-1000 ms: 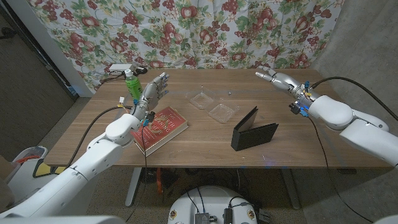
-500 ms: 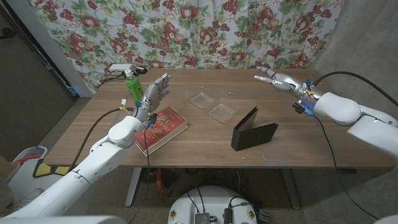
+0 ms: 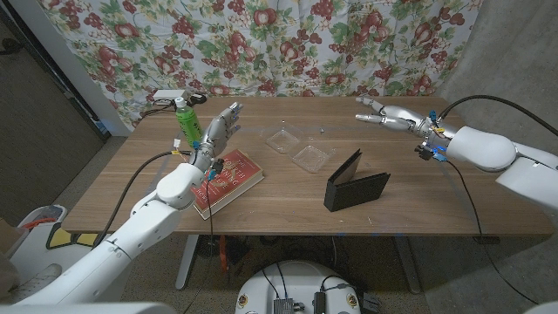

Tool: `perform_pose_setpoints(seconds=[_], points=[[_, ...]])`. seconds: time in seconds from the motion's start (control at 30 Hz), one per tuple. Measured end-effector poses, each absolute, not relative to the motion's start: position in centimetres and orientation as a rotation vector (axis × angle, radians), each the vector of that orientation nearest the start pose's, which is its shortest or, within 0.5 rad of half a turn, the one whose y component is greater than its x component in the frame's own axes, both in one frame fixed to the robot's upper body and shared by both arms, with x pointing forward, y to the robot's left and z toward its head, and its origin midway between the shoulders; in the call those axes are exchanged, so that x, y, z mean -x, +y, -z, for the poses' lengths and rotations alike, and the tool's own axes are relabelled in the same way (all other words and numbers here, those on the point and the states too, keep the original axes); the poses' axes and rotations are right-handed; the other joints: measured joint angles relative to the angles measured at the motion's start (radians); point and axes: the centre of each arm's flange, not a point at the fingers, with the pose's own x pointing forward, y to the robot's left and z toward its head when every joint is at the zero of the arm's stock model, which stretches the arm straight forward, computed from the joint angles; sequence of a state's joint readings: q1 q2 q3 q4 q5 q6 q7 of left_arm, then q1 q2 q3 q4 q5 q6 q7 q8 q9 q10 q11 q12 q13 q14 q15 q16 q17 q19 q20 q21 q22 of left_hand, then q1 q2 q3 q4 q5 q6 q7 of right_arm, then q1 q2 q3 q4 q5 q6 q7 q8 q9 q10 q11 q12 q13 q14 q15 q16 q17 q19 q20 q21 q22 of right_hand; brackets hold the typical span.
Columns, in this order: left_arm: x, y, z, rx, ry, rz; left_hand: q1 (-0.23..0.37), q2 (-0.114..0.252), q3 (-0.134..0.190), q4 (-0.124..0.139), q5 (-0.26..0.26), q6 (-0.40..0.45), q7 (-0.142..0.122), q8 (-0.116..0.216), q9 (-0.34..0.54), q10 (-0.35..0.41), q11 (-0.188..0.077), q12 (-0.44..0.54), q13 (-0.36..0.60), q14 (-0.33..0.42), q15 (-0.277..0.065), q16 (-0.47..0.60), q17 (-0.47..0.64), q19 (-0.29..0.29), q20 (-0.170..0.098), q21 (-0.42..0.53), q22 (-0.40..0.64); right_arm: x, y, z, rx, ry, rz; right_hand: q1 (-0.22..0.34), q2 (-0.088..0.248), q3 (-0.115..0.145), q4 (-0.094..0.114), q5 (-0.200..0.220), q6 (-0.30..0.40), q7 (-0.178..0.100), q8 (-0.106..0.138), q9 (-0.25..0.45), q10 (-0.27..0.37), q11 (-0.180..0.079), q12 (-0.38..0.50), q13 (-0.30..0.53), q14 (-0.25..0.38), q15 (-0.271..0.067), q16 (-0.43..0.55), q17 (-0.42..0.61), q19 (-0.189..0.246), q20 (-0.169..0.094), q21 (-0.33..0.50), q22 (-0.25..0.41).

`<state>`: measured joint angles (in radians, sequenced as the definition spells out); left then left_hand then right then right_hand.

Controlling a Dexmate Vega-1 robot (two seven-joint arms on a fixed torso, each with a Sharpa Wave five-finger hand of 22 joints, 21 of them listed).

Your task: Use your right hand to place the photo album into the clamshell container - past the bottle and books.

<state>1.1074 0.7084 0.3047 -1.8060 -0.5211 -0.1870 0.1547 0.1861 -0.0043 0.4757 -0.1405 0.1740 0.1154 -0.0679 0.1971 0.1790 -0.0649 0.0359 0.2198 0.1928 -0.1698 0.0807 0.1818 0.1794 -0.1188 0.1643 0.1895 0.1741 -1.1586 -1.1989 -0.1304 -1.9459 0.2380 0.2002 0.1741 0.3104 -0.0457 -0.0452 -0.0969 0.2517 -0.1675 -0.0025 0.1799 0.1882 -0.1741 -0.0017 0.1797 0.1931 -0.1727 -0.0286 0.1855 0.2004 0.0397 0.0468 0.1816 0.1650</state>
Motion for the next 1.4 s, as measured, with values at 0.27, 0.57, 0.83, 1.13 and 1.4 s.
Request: perform_pose_setpoints(seconds=[0.27, 0.57, 0.83, 1.13, 1.4], points=[[-55.3, 26.3, 2.2, -0.166, -0.644, 0.222, 0.0, 0.0, 0.0, 0.0, 0.0, 0.0, 0.0, 0.0, 0.0, 0.0, 0.0, 0.0, 0.0, 0.0, 0.0, 0.0, 0.0, 0.0, 0.0, 0.0, 0.0, -48.6, -30.7, -4.9, 1.106, -0.669, -0.446, 0.009, -0.002, 0.0, -0.008, 0.004, -0.004, 0.004, 0.0, 0.0, 0.001, 0.014, 0.008, 0.004, 0.004, 0.004, 0.0, 0.0, 0.0, 0.0, 0.0, 0.0], [-55.4, 26.7, 2.1, -0.171, -0.635, 0.218, 0.0, 0.0, -0.004, -0.004, 0.0, -0.044, -0.004, -0.018, 0.0, 0.0, 0.0, 0.0, 0.0, 0.0, 0.0, 0.0, 0.0, 0.0, 0.0, 0.0, 0.0, -48.1, -30.2, -4.9, 1.153, -0.667, -0.456, 0.025, -0.004, 0.003, -0.012, 0.007, -0.004, 0.004, 0.0, 0.0, 0.002, 0.016, 0.008, 0.005, -0.002, 0.009, 0.01, 0.0, 0.0, 0.0, 0.0, 0.0], [-55.4, 27.0, 2.0, -0.175, -0.633, 0.213, 0.0, 0.0, -0.004, -0.004, 0.0, -0.047, -0.007, -0.018, 0.0, 0.0, 0.0, 0.0, 0.0, 0.0, 0.0, 0.0, 0.0, 0.0, 0.0, 0.0, 0.0, -47.7, -29.5, -4.9, 1.211, -0.67, -0.464, 0.035, -0.007, -0.001, -0.016, 0.011, -0.004, 0.004, 0.0, 0.005, 0.002, 0.027, 0.016, 0.005, -0.002, 0.009, 0.01, 0.0, 0.002, 0.009, 0.004, 0.0], [-55.6, 27.1, 2.0, -0.172, -0.631, 0.207, 0.0, 0.0, -0.004, -0.004, 0.0, -0.047, -0.007, -0.018, 0.0, 0.0, 0.0, 0.0, 0.0, 0.0, 0.0, 0.0, 0.0, 0.0, 0.0, 0.0, 0.0, -47.3, -29.1, -5.3, 1.269, -0.674, -0.473, 0.048, -0.012, 0.003, -0.02, 0.011, -0.004, 0.004, 0.005, 0.005, 0.002, 0.027, 0.016, 0.005, 0.003, 0.013, 0.01, 0.0, 0.0, 0.011, 0.004, 0.0], [-55.8, 27.1, 1.9, -0.173, -0.629, 0.207, 0.0, 0.0, -0.004, -0.004, 0.0, -0.047, -0.007, -0.018, 0.0, 0.0, 0.0, 0.0, 0.0, 0.0, 0.0, 0.0, 0.0, 0.0, 0.0, 0.0, 0.0, -47.1, -28.7, -5.7, 1.323, -0.673, -0.484, 0.057, -0.004, 0.003, -0.028, 0.019, -0.004, 0.004, 0.009, 0.005, 0.003, 0.02, 0.016, 0.005, 0.0, 0.01, 0.01, -0.004, 0.003, 0.008, 0.004, 0.0]])
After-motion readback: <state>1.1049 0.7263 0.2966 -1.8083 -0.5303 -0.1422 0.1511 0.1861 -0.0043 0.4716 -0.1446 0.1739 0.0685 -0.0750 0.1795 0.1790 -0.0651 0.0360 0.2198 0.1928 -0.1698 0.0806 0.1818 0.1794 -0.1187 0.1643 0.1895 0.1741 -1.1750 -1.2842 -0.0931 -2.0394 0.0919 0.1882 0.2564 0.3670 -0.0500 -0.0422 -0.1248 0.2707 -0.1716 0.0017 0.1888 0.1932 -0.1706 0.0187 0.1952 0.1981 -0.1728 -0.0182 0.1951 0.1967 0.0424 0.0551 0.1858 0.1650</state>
